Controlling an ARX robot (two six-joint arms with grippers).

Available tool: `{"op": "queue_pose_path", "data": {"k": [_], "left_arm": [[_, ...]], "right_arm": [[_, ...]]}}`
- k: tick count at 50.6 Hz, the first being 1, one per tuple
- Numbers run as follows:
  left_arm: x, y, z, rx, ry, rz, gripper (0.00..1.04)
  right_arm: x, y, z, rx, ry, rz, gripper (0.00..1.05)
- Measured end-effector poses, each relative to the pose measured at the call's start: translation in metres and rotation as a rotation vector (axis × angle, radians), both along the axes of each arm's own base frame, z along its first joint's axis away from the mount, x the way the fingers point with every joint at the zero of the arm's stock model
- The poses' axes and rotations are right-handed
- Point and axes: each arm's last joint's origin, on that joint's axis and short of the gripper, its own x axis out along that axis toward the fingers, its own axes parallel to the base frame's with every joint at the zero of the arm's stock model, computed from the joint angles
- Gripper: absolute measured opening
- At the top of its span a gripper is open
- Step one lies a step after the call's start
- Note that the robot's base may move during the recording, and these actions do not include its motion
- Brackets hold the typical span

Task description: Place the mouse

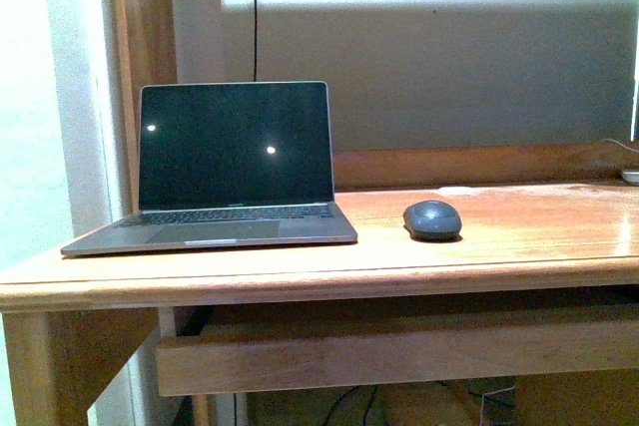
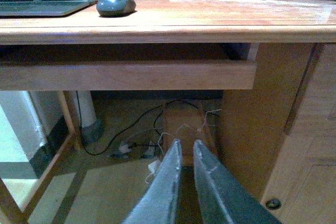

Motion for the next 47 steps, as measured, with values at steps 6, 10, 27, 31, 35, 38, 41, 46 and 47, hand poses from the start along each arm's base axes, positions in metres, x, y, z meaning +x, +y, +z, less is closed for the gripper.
{"op": "queue_pose_path", "data": {"k": [6, 10, 27, 31, 35, 38, 41, 46, 47], "left_arm": [[0.0000, 0.0000, 0.0000, 0.000, 0.000, 0.000, 0.97], [0.0000, 0.0000, 0.0000, 0.000, 0.000, 0.000, 0.97], [0.0000, 0.0000, 0.0000, 0.000, 0.000, 0.000, 0.97], [0.0000, 0.0000, 0.0000, 0.000, 0.000, 0.000, 0.97], [0.0000, 0.0000, 0.0000, 0.000, 0.000, 0.000, 0.97], [0.0000, 0.0000, 0.0000, 0.000, 0.000, 0.000, 0.97], [0.0000, 0.0000, 0.0000, 0.000, 0.000, 0.000, 0.97], [0.0000, 0.0000, 0.0000, 0.000, 0.000, 0.000, 0.97], [0.0000, 0.0000, 0.0000, 0.000, 0.000, 0.000, 0.97]], "right_arm": [[0.0000, 0.0000, 0.0000, 0.000, 0.000, 0.000, 0.34], [0.0000, 0.0000, 0.0000, 0.000, 0.000, 0.000, 0.46], [0.0000, 0.0000, 0.0000, 0.000, 0.000, 0.000, 0.94], [0.0000, 0.0000, 0.0000, 0.000, 0.000, 0.000, 0.98], [0.0000, 0.0000, 0.0000, 0.000, 0.000, 0.000, 0.97], [0.0000, 0.0000, 0.0000, 0.000, 0.000, 0.000, 0.97], [0.0000, 0.0000, 0.0000, 0.000, 0.000, 0.000, 0.97], [0.0000, 0.0000, 0.0000, 0.000, 0.000, 0.000, 0.97], [0.0000, 0.0000, 0.0000, 0.000, 0.000, 0.000, 0.97]]}}
